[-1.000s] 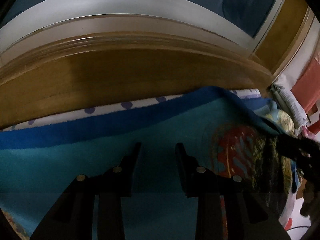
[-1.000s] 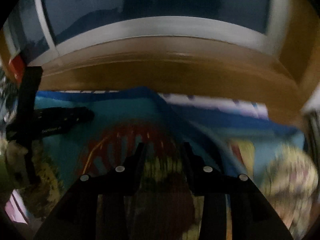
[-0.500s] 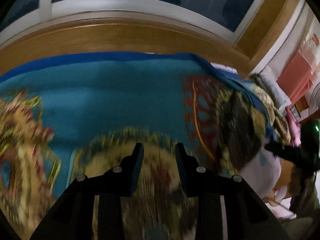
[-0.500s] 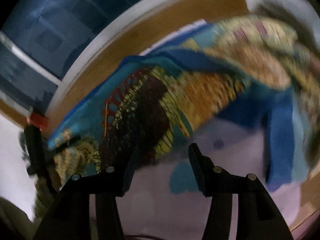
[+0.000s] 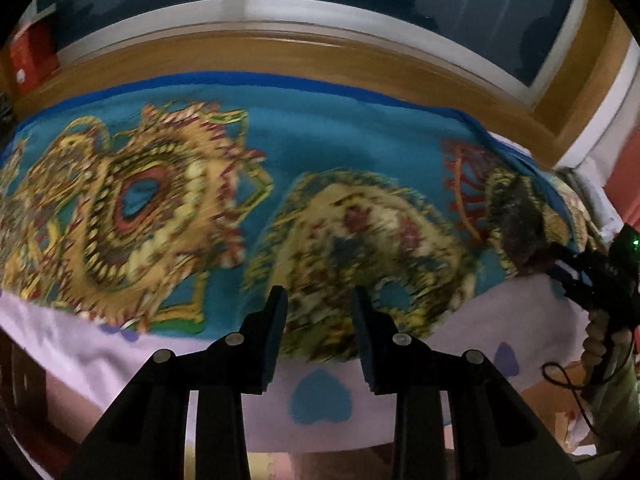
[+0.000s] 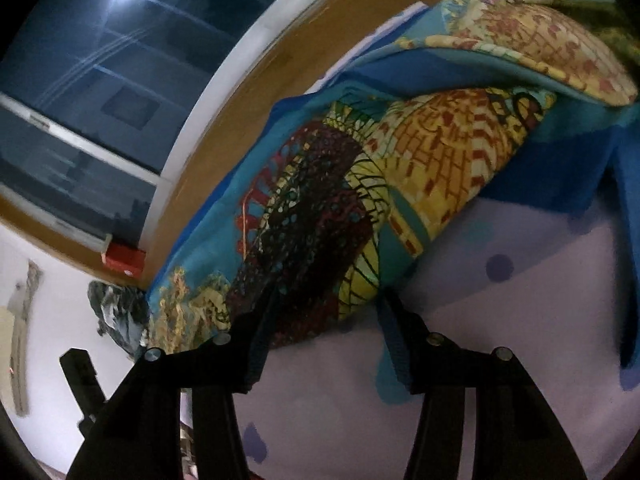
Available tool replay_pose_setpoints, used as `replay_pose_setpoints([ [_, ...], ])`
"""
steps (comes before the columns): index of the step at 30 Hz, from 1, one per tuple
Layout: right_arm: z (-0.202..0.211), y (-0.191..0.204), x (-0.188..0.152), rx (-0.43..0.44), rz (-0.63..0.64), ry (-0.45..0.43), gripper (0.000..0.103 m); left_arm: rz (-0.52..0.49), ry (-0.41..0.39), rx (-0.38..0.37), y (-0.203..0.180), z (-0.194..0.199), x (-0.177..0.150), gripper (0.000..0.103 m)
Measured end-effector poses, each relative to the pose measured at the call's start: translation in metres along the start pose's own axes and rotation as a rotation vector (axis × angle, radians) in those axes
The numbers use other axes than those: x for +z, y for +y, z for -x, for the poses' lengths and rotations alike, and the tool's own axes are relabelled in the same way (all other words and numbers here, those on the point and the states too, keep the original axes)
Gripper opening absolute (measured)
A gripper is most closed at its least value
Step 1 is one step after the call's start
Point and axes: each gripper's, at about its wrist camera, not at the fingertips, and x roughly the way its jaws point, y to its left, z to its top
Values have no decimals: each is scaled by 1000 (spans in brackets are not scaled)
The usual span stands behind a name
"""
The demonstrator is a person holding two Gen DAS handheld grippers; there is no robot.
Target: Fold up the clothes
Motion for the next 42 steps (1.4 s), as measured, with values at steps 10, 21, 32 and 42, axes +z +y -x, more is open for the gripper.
replay_pose_setpoints([
  [10,-12,23,0,-143,9,-46,1,-79,-10,77,37,-45,62,33],
  [21,80,37,-8,-240,-20,-168,1,-177,74,106,63,-90,84,33],
  [32,78,-2,-42,-457,-42,-110,1,-206,111,87,63,-76,62,33],
  [42,83,29,-64,-461,31,-86,8,-390,66,9,41,-6,-3,33],
])
